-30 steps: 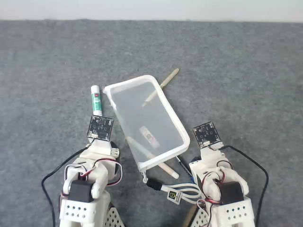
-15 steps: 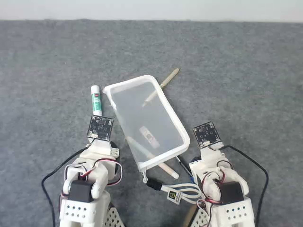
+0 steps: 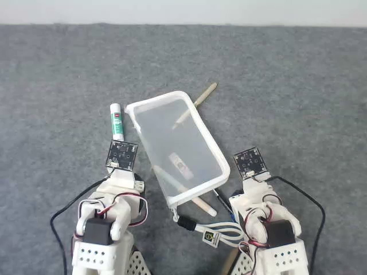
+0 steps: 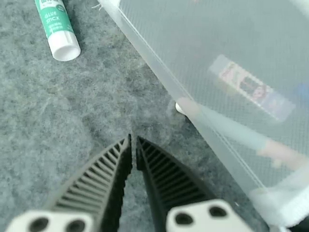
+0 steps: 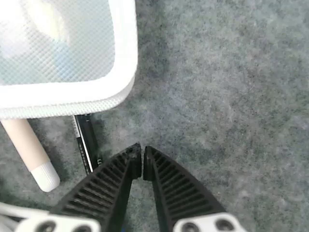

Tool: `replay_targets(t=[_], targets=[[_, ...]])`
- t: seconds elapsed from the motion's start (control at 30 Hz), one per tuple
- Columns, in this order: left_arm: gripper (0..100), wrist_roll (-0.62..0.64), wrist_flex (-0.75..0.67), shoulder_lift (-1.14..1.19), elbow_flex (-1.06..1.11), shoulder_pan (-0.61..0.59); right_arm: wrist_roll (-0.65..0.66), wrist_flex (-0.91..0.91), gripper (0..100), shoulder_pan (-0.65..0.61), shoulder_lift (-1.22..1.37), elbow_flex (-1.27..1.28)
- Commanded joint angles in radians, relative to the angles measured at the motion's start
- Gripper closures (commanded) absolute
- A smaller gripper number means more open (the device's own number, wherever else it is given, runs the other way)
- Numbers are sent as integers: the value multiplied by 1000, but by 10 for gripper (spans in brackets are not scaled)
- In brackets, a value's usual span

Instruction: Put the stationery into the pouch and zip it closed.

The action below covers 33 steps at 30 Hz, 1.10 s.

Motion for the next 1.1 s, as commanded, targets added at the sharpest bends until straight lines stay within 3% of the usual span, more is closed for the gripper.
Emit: replay_targets(t=[0.0, 0.23, 0.37, 0.43, 0.6, 0.87, 1.07], targets=[[987, 5, 5, -17, -18, -5, 12, 4, 992, 10, -8, 20], [987, 3, 5, -18, -84, -23, 9, 4, 992, 7, -8, 20], [986, 2, -3, -18, -85, -176, 6, -2, 992, 5, -8, 20], [985, -44, -29, -18, -88, -212, 11, -5, 992, 10, -10, 18], [987, -308, -20, -18, -84, -207, 14, -47, 992, 48, -10, -38], [987, -308, -21, -18, -84, -213, 21, -131, 992, 216, -10, -169], [987, -310, -23, -18, -84, -213, 236, -70, 992, 211, -5, -322]])
